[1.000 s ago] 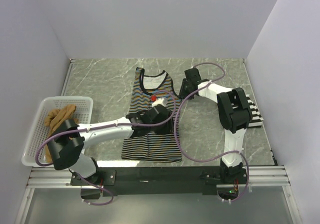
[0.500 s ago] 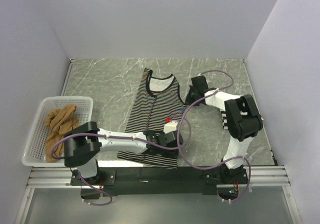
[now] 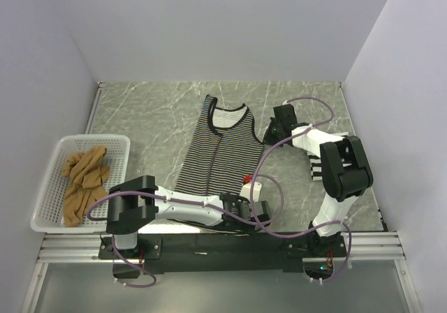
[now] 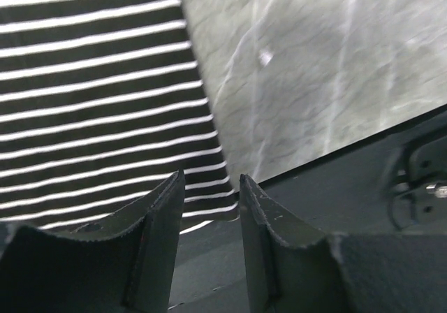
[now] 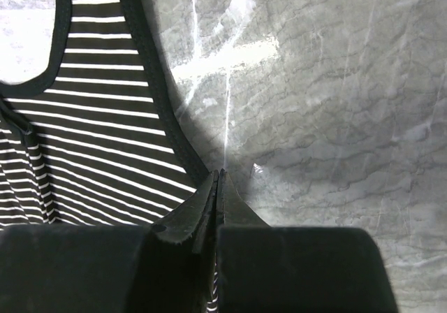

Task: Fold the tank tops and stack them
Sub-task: Fold the tank top

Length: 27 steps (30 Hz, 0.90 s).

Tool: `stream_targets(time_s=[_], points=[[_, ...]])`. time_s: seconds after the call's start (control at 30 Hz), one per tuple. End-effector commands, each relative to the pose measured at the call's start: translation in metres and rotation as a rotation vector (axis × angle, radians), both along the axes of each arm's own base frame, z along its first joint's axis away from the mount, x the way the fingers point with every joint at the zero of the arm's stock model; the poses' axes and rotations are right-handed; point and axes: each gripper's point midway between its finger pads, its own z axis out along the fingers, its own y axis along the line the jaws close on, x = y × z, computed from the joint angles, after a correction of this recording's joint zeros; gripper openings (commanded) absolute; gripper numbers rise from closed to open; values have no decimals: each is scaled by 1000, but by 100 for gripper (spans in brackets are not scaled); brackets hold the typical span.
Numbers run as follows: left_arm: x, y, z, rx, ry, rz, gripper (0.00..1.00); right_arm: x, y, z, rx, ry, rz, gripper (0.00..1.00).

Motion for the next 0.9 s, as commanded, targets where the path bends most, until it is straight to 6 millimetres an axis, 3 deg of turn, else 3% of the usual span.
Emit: stream_targets(time_s=[0.0,0.37,0.67,0.73,0.87], points=[[1,2,6,30,-32,26,43,10,-4,20,16,-55,-14,0],[-21,-11,1,33,-29,-37,39,14,-6,22,20,-59,-16,0],[-18,-9,-11,78,-46,-23,37,13,-5,19,26,-54,-12,0],[-17,-8,-13,84,-48,-18,33,13,-6,19,27,-54,-14,0],[-18,-8,-3,54,-61,-16,1,14,-10,18,14,-54,-21,0]])
